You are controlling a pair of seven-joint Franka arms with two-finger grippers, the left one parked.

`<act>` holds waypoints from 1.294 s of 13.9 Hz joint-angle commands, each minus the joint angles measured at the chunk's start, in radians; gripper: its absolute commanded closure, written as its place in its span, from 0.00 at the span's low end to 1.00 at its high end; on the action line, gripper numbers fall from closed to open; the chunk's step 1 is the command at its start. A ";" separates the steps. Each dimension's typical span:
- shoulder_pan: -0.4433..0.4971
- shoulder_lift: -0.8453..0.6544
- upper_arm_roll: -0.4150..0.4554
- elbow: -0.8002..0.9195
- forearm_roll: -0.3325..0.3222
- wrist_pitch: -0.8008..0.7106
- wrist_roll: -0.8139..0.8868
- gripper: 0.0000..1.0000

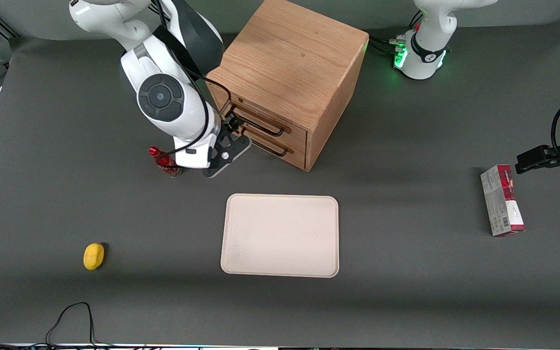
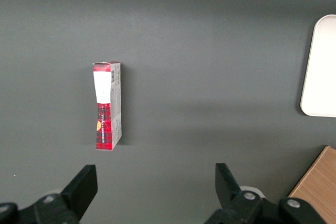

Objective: Open upper drawer
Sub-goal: 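Lower the right gripper onto the upper drawer's black bar handle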

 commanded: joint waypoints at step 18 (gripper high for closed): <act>0.079 0.102 0.040 0.021 0.020 0.007 -0.200 0.00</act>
